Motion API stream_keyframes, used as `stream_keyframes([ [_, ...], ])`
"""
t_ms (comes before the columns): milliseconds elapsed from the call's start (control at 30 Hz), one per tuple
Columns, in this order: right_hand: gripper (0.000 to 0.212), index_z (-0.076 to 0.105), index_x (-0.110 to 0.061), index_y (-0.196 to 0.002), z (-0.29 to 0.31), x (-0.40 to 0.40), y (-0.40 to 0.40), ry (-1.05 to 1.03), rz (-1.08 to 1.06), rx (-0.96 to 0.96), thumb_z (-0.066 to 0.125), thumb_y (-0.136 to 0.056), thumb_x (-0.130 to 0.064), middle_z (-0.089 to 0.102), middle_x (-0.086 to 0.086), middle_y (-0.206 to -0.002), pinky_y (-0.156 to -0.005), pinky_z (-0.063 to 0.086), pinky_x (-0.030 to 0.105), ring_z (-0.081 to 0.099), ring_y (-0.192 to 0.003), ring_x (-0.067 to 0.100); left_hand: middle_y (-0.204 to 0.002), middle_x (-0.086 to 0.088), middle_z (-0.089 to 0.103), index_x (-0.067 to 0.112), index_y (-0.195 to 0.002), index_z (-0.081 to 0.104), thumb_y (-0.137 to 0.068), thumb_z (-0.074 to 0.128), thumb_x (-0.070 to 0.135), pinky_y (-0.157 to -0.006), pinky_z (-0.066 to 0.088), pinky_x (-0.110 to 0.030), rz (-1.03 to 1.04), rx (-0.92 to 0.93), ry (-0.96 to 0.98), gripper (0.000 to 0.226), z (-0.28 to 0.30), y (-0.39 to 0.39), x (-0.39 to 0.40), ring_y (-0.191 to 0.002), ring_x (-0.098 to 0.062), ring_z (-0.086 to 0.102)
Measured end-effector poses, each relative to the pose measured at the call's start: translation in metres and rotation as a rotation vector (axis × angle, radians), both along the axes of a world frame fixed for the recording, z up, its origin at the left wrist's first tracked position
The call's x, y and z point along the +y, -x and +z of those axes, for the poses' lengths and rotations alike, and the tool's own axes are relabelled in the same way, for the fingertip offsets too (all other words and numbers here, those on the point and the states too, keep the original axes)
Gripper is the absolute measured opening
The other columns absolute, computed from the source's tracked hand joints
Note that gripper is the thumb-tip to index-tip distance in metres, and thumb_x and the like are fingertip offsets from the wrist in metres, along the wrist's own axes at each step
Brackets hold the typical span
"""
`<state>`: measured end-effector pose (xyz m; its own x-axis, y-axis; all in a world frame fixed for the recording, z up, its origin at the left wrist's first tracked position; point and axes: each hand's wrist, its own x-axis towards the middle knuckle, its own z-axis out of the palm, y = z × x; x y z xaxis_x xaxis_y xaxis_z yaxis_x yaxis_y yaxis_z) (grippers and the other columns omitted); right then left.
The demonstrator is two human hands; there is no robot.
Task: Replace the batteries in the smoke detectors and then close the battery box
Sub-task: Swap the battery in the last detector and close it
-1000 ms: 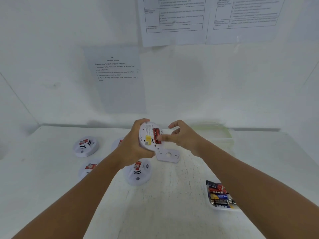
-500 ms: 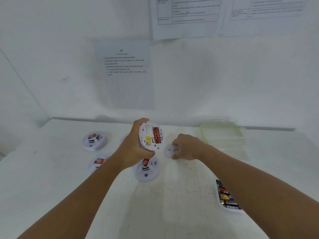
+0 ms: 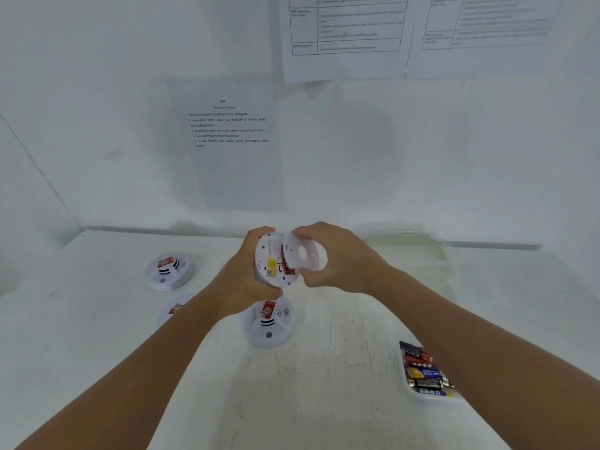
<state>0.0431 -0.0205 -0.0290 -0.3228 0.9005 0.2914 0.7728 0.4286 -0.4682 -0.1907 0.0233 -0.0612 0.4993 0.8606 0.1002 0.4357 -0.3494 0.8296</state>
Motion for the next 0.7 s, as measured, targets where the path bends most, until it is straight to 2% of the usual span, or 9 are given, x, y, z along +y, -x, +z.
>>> stream_keyframes([
  [100,0.068,0.054,-0.018,-0.144,0.000,0.002,0.015,-0.061,0.084,-0.125,0.077,-0.083,-0.036,0.062,-0.002,-0.133,-0.109,0.033,0.031,0.054,-0.117,0.015,-0.131,0.007,0.058,0.041,-0.144,0.032,-0.058,0.086,0.011,-0.093,0.060,-0.047,-0.048,-0.020,0.018,0.106,0.000,-0.006,-0.001,-0.120,-0.016,0.062],
  [200,0.067,0.056,-0.016,-0.143,-0.001,0.005,0.019,-0.116,0.105,-0.166,0.077,-0.084,-0.039,0.061,0.001,-0.135,-0.107,0.036,0.035,0.054,-0.119,0.018,-0.132,0.005,0.058,0.038,-0.145,0.034,-0.059,0.085,0.009,-0.092,0.061,-0.041,-0.065,-0.044,0.033,0.104,0.002,-0.007,-0.002,-0.120,-0.017,0.062],
  [434,0.061,0.064,-0.018,-0.139,-0.002,0.003,0.019,-0.074,0.118,-0.069,0.081,-0.084,-0.036,0.058,-0.002,-0.130,-0.103,0.045,0.035,0.055,-0.116,0.018,-0.126,0.007,0.059,0.038,-0.145,0.035,-0.057,0.086,0.016,-0.086,0.060,-0.054,-0.069,-0.001,0.008,0.104,0.006,-0.003,-0.005,-0.112,-0.023,0.064],
  [567,0.058,0.064,-0.024,-0.139,0.004,0.004,0.021,0.003,0.096,-0.009,0.080,-0.085,-0.039,0.056,-0.007,-0.129,-0.101,0.048,0.036,0.054,-0.116,0.014,-0.127,0.006,0.059,0.039,-0.144,0.034,-0.055,0.088,0.023,-0.088,0.060,-0.054,-0.070,0.025,-0.006,0.106,0.010,0.000,-0.006,-0.114,-0.023,0.064],
  [700,0.060,0.066,-0.027,-0.134,0.008,0.003,0.022,-0.007,0.064,0.020,0.084,-0.079,-0.044,0.060,-0.009,-0.123,-0.100,0.048,0.033,0.057,-0.111,0.011,-0.129,0.008,0.058,0.041,-0.143,0.035,-0.056,0.090,0.026,-0.090,0.060,-0.053,-0.084,0.038,-0.029,0.104,0.011,0.002,-0.006,-0.116,-0.021,0.063],
])
